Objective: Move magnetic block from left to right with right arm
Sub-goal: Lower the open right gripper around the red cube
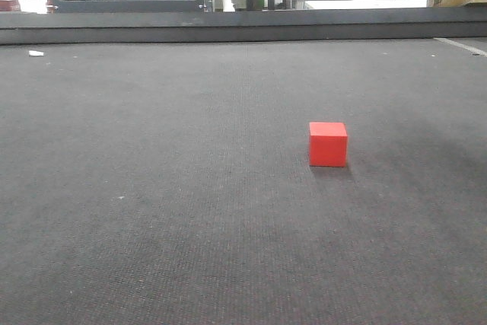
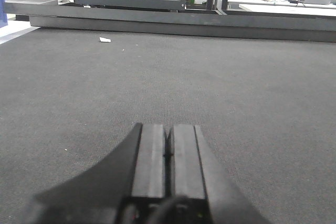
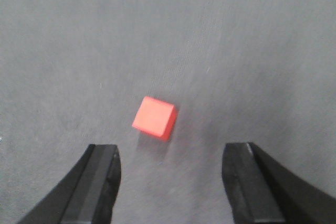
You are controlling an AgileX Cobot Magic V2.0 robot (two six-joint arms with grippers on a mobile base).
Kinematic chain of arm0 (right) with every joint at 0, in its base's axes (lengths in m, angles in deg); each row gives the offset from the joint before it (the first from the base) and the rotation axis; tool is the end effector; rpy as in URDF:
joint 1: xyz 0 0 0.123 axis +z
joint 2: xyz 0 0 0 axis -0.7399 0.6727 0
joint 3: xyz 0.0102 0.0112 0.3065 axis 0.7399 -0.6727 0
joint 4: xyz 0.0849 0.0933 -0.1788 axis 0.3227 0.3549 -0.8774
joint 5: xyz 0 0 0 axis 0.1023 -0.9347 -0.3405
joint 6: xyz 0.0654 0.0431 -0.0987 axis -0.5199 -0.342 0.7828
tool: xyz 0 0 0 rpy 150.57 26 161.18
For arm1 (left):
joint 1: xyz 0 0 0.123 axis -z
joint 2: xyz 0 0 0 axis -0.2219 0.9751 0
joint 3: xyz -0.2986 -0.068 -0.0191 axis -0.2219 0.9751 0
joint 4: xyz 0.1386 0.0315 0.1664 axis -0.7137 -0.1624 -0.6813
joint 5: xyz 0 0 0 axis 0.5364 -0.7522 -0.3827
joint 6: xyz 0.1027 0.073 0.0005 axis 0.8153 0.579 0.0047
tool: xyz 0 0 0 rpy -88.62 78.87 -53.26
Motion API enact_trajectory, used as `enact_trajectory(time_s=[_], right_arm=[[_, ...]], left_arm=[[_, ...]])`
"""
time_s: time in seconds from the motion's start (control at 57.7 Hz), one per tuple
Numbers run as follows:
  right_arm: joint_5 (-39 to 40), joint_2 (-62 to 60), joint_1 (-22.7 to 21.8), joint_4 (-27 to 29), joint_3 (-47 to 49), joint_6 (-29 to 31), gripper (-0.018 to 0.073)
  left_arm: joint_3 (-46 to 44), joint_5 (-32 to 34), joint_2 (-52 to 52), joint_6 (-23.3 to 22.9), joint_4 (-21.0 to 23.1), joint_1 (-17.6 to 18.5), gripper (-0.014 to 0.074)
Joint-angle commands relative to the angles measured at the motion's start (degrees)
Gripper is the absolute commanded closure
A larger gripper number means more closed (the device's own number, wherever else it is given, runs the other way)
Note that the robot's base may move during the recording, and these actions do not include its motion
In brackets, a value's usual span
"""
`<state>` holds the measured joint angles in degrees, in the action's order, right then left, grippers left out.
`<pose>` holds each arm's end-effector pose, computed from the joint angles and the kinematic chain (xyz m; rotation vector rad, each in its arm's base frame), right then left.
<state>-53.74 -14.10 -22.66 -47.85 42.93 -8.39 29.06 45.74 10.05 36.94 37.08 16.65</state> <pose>0.2254 0.1011 0.3427 -0.1228 2.3851 0.3291 0.0362 -0.0028 0.2022 0.0231 1.5301 -0.0864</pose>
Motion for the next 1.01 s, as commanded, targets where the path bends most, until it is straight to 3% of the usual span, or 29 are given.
enact_trajectory(time_s=[0.0, 0.156, 0.399, 0.988], right_arm=[[-2.57, 4.08, 2.28, -4.5, 6.78, -7.48, 0.0042], [-7.53, 12.16, 5.26, -9.75, 13.26, -15.11, 0.0042], [-10.72, 22.21, 6.52, -11.49, 19.49, -20.64, 0.0042], [-7.12, 33.12, 6.32, -11.65, 21.33, -24.16, 0.0042]], left_arm=[[0.47, 4.74, -0.64, -0.34, 0.27, -0.12, 0.0722], [0.47, 4.74, -0.64, -0.34, 0.27, -0.12, 0.0722], [0.47, 4.74, -0.64, -0.34, 0.27, -0.12, 0.0722], [0.47, 4.74, -0.64, -0.34, 0.27, -0.12, 0.0722]])
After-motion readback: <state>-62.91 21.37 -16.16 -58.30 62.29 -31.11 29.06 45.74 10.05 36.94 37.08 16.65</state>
